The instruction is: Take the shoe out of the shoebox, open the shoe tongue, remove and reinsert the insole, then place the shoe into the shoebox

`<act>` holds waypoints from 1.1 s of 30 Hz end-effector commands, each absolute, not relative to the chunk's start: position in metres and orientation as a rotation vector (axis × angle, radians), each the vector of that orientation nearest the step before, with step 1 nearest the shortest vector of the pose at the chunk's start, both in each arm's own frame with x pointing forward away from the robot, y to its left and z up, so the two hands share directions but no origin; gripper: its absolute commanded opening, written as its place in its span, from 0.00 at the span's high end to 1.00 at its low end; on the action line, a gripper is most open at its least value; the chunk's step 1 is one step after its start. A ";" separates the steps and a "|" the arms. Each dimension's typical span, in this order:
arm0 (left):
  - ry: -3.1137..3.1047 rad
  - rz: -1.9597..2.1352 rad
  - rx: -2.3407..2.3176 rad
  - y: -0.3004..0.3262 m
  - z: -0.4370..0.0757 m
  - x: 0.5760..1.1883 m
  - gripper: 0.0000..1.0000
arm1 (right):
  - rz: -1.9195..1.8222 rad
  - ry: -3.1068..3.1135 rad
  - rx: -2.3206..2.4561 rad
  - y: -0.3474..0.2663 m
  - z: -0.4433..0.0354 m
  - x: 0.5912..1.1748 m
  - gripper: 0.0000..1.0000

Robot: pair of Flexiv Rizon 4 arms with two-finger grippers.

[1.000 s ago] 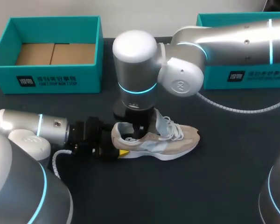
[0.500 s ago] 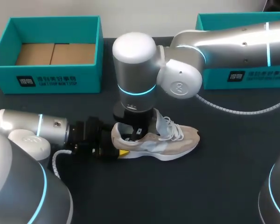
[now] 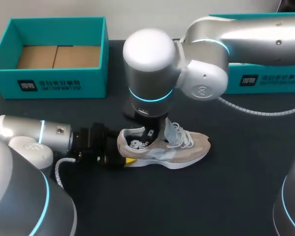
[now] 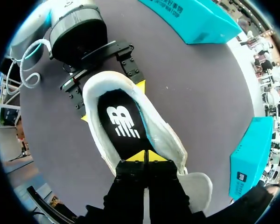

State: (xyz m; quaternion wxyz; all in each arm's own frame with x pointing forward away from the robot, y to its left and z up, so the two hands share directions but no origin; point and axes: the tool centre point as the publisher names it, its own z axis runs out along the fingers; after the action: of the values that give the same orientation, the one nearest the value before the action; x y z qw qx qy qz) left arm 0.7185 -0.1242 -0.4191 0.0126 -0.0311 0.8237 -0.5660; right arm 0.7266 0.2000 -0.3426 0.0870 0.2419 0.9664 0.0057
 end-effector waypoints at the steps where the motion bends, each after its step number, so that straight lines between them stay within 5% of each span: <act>1: 2.571 -1.761 -0.097 -0.123 -0.422 0.718 1.00 | 0.068 2.840 0.726 0.186 -0.318 0.720 1.00; 33: 2.571 -1.761 -0.097 -0.123 -0.422 0.718 1.00 | 0.007 3.014 0.481 0.211 -0.386 0.738 0.98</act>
State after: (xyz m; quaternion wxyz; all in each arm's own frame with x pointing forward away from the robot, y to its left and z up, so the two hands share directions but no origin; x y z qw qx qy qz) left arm 0.7185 -0.1242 -0.4191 0.0126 -0.0310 0.8237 -0.5661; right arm 0.7377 0.2117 -0.3845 0.0451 0.1574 0.9865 0.0007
